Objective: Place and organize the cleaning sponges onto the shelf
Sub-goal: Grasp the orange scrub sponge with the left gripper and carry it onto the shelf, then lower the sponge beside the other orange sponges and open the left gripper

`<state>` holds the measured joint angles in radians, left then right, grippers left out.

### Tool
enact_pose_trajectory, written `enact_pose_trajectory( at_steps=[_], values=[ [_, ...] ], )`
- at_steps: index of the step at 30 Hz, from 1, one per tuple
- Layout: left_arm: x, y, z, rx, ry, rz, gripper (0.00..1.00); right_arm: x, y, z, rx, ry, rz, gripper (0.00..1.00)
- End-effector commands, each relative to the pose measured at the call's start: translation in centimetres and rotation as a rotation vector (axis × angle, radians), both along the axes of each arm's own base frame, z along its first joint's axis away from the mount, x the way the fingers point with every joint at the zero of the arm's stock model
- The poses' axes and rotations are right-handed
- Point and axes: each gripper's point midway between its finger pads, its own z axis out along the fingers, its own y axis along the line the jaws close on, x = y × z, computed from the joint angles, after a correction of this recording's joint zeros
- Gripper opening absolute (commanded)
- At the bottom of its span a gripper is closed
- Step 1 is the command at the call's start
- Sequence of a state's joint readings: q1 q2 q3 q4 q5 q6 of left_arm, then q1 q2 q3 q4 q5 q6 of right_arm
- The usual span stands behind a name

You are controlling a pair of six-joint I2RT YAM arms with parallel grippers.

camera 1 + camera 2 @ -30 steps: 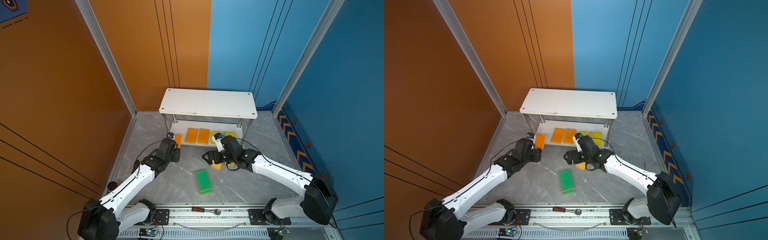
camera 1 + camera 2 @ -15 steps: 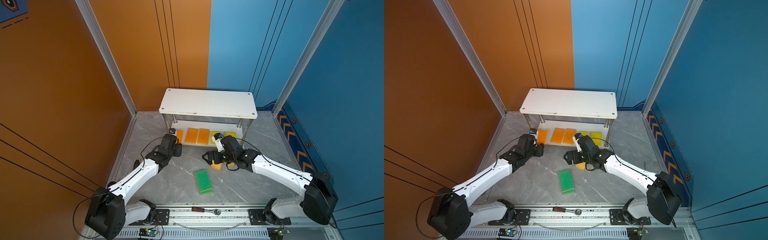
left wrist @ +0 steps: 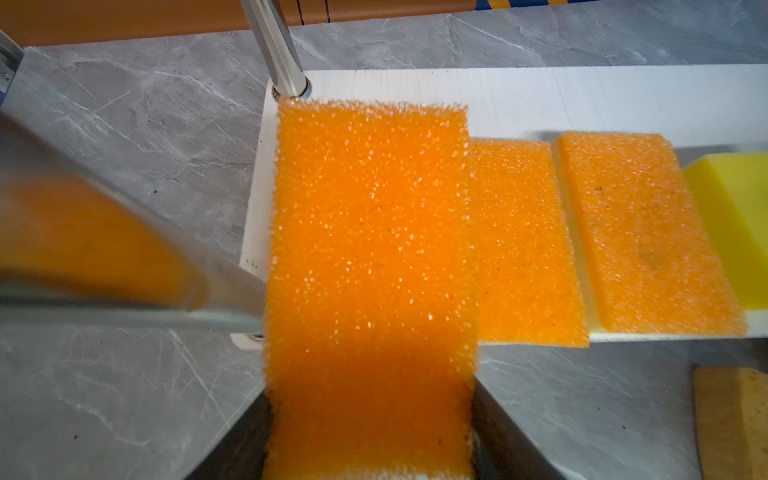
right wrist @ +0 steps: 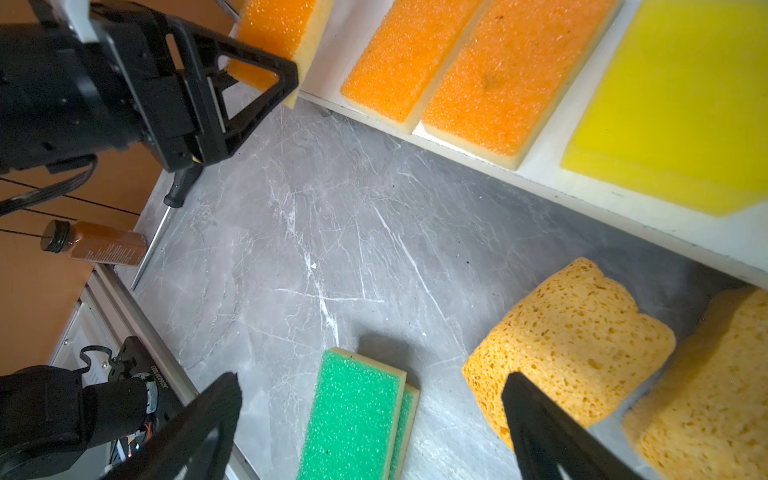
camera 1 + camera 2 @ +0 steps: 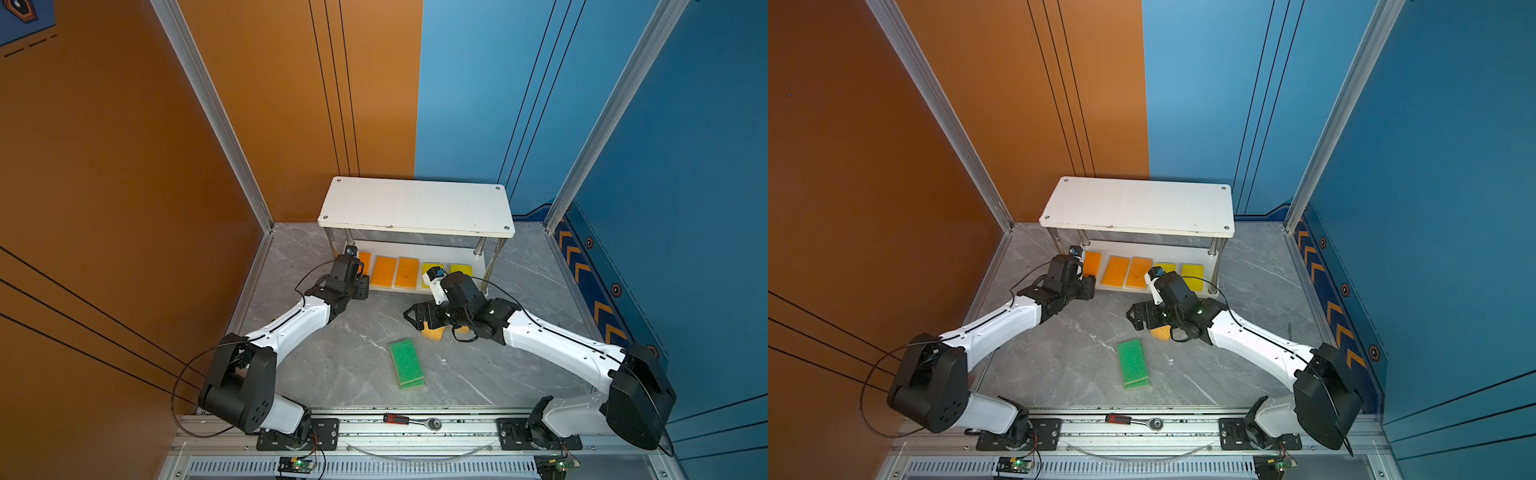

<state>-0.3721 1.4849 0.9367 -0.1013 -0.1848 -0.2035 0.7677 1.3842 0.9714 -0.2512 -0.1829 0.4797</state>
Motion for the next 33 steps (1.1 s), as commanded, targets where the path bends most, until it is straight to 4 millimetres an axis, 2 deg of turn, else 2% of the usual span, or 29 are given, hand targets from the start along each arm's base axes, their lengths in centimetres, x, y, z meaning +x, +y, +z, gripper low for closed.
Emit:
enact_pose_trajectory(
  at_steps=[1,8,12,33],
  values=[
    [1.5,-0.6,0.3,-0.017,-0.011,-0.026,0.65,0.1,0.4,0.9,0.023,-0.005,-0.005,0.97],
    [3.1,-1.2,-1.8,-0.026,0.026,-0.036,0.65,0.3,0.4,1.0,0.017,-0.003,-0.011,0.97],
    [4.1,-1.5,-1.5,-0.032,0.019,-0.039,0.65,0.4,0.4,1.1,0.013,-0.007,-0.017,0.97],
    [3.4,-0.6,-2.5,-0.014,0.053,-0.041,0.66,1.0,1.3,0.8,0.012,0.003,-0.006,0.97]
  ],
)
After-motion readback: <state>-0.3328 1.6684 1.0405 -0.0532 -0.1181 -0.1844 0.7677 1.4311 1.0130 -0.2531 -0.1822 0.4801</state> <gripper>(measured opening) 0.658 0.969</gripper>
